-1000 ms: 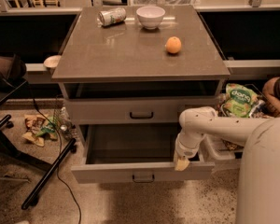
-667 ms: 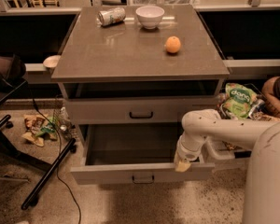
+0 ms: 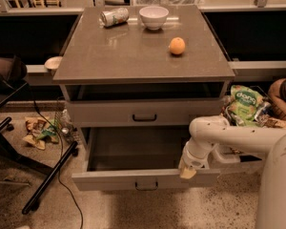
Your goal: Open middle drawer
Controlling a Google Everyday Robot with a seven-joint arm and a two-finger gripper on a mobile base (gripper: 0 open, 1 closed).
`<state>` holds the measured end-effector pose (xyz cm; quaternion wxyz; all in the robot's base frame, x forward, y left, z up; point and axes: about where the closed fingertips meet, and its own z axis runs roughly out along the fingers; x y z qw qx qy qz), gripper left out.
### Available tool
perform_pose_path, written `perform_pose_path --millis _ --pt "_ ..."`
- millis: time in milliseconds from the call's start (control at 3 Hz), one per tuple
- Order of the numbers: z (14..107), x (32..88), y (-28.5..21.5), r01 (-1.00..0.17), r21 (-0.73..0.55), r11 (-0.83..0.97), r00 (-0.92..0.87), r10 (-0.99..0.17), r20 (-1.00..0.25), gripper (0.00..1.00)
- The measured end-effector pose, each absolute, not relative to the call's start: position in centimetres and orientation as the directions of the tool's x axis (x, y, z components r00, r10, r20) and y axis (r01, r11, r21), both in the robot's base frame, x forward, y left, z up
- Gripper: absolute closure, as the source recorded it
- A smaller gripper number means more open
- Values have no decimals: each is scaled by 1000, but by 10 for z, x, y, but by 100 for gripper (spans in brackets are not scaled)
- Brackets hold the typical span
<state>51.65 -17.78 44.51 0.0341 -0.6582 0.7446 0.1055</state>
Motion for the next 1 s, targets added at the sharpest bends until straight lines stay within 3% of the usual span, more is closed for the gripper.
perform_pose_path --millis 1000 --pt "445 517 -178 -987 112 111 -131 -973 -190 36"
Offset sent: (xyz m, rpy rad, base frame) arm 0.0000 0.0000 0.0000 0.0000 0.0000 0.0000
